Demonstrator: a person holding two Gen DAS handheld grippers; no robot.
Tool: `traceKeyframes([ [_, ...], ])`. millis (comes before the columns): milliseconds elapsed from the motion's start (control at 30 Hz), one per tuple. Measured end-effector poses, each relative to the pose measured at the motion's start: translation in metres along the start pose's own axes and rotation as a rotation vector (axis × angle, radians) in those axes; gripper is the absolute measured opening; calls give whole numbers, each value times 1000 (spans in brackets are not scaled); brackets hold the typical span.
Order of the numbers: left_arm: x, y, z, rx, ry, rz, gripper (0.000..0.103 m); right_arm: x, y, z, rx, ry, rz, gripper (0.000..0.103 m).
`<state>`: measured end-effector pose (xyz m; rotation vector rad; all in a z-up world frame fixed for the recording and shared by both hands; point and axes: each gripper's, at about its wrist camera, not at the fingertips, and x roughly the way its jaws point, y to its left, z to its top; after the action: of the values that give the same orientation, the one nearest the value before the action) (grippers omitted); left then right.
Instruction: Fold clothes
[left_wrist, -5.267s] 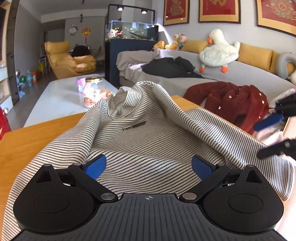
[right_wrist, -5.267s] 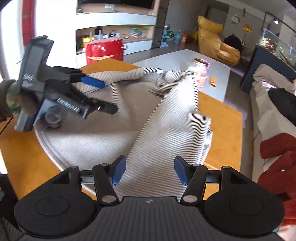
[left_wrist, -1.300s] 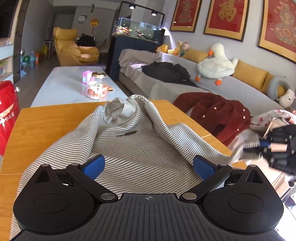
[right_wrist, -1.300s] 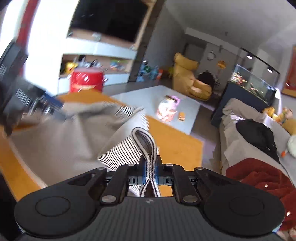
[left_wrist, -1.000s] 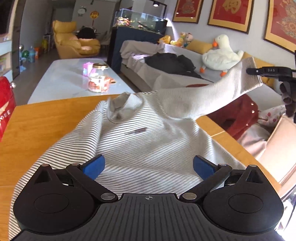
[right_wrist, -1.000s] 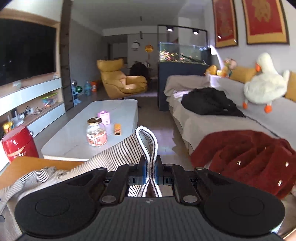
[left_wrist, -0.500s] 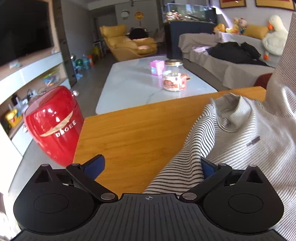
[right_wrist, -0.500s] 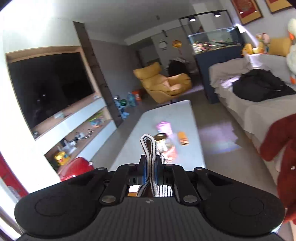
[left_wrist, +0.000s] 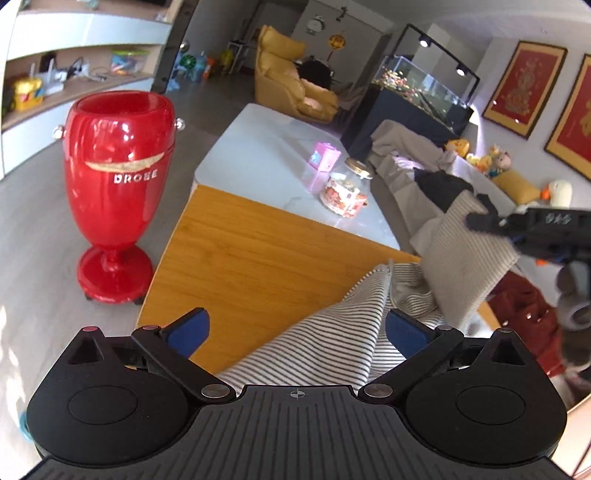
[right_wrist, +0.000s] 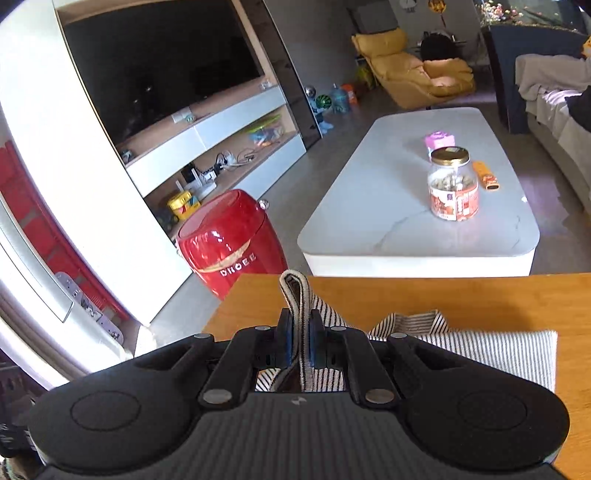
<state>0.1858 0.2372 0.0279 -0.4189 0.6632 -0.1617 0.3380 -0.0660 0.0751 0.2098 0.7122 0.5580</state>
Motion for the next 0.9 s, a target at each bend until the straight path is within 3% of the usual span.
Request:
traceKeyframes([
  [100,-13,4,-7,-10,4,-15,103,15,10,-16,-19,25,5,16],
  [167,-20,7,-9,-2,9,-11,103,8,21,-24,-81,4,-11,35],
  [300,-28,16,-5,-21,8,17,103,-17,56,-43,-266,-41,-66,38],
  [433,-38,26,2,-55,-13,27,103,-37,83,-78,-303,35,46,38],
  [567,-46,24,7,-36,-31,37,103,-36,113,-132,-277,209,236,38],
  [833,-61,13,11,27,-53,50,103,-25,200,-212,-588,280,398,41],
  [900,-64,13,12,32,-59,57,103,-18,218,-229,-693,276,386,44],
])
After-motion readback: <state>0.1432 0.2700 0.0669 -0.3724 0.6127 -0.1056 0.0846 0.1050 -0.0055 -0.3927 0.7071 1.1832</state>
